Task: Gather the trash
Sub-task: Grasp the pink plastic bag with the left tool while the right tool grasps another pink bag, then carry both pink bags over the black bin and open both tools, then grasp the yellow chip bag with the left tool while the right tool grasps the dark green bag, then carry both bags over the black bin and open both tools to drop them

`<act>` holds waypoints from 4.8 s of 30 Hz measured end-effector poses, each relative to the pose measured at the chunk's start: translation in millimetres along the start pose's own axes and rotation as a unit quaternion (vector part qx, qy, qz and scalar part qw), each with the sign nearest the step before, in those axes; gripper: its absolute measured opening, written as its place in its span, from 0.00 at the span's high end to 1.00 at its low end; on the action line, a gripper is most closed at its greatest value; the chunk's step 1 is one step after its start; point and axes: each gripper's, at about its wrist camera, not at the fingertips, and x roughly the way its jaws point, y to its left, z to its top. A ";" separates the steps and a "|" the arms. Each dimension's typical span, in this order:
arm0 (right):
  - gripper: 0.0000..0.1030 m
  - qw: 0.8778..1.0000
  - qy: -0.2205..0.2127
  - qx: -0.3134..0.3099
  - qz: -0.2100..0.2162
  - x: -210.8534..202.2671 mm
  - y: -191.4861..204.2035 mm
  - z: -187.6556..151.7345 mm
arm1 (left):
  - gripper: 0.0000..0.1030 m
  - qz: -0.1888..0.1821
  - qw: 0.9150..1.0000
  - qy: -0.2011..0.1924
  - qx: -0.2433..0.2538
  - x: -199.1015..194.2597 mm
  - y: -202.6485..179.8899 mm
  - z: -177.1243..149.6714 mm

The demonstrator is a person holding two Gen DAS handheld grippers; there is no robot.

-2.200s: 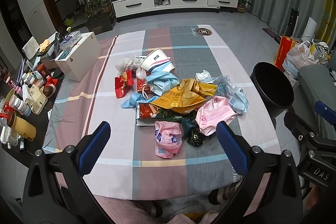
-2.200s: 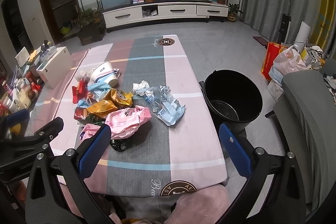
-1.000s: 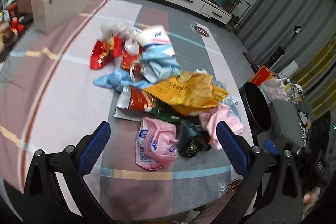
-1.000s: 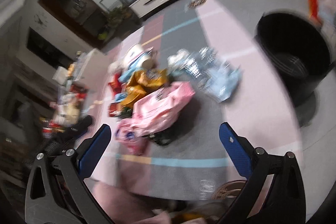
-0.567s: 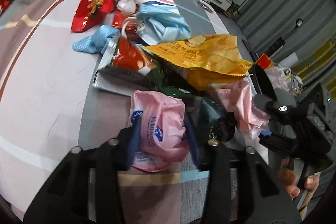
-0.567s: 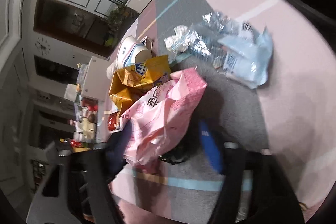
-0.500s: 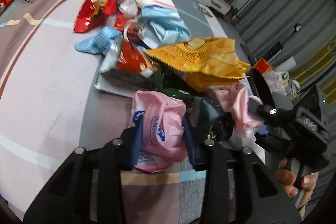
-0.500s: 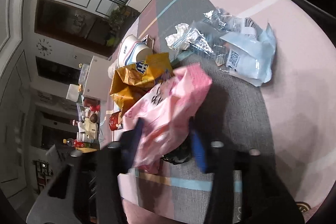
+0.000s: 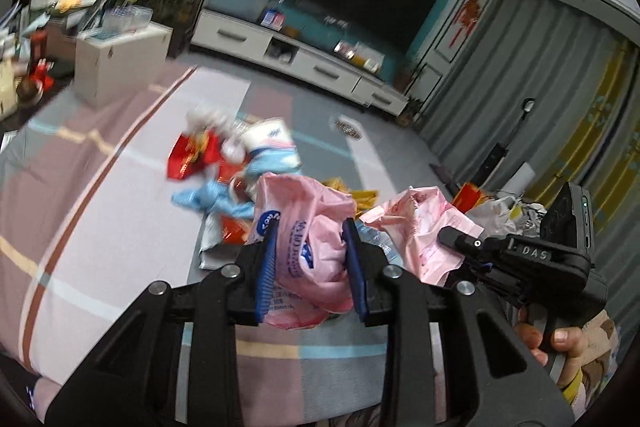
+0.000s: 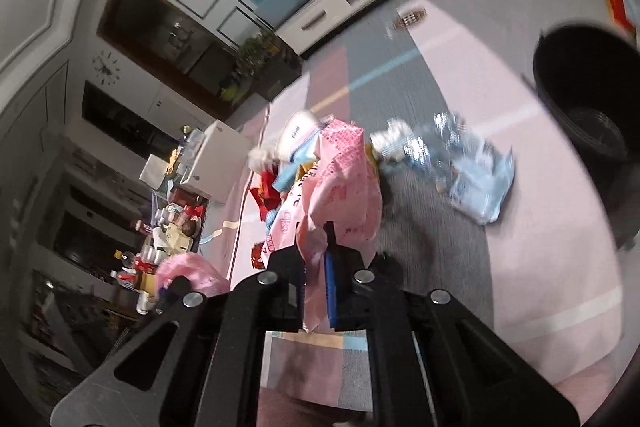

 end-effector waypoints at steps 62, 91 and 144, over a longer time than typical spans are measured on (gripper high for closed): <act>0.50 0.964 -0.151 0.130 -0.179 -89.4 -244.2 39.4 | 0.20 -0.116 0.951 0.231 0.172 267.2 -256.7 -35.2; 0.48 0.995 0.015 -0.065 -0.072 1.3 -51.7 -37.2 | 0.10 0.044 0.996 0.081 -0.003 28.2 27.2 -2.6; 0.66 0.996 0.016 -0.076 -0.041 -1.7 -81.4 -43.4 | 0.74 0.004 0.975 0.155 0.158 143.9 -69.4 5.5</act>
